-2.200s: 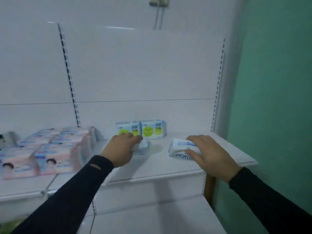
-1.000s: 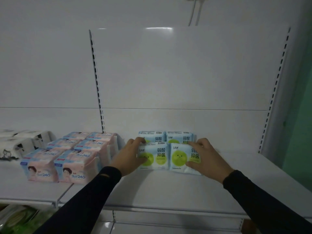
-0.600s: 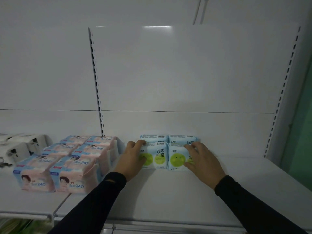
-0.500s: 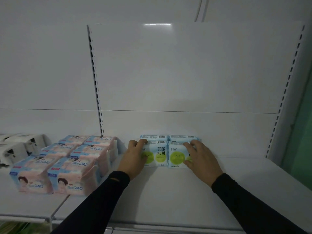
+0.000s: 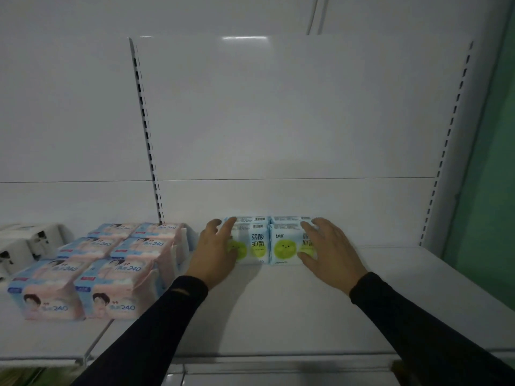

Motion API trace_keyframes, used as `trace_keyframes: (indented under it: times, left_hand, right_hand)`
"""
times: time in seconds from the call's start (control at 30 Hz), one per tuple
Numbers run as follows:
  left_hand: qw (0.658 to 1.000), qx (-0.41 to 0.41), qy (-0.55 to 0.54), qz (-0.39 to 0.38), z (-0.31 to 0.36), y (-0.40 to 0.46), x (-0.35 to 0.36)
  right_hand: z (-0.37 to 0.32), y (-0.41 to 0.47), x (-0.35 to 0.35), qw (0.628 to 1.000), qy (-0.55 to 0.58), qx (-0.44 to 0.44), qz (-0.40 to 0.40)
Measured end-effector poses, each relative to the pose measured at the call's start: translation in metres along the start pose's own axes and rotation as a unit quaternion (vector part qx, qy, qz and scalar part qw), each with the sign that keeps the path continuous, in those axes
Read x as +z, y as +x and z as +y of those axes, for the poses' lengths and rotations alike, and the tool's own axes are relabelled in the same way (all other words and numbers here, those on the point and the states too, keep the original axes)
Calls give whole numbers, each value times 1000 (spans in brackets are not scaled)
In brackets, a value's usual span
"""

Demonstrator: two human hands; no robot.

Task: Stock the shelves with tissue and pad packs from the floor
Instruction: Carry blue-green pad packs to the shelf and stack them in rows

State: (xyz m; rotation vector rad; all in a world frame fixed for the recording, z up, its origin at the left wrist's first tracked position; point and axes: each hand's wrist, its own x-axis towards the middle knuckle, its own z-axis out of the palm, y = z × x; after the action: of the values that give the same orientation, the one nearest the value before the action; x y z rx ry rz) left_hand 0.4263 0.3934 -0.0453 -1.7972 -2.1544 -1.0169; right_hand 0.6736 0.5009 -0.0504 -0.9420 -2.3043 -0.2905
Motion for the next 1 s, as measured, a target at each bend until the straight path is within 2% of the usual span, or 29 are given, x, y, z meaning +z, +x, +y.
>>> trace_keyframes:
  times: [0.1,0.2,0.33,0.47,0.67,0.87,1.0]
  left_hand:
    - [997,82,-6,13,24,-8,-13]
    - [983,176,-43,-13,63,-18,-10]
    - [942,301,-131,-71,141,-38,21]
    - [889,387,-207,-129,236,-84,57]
    - [798,495,-239,-248,359,-208,117]
    - [702,563,-215,-380,457,-380,173]
    - [634,604,-188,-445,510,-501,209]
  right_hand:
    - [3,-22,-28,999,36,40,9]
    - [8,-64,-57,996,23,69,51]
    - [21,-147,-108,982,-30,168,84]
    - [33,-259,-173,953,-122,262,90]
    - [0,-457,-285,864,-255,428,71]
    - [-53,-669,-350,761,-296,571,86]
    - [-84,-811,-365,699,-259,662,78]
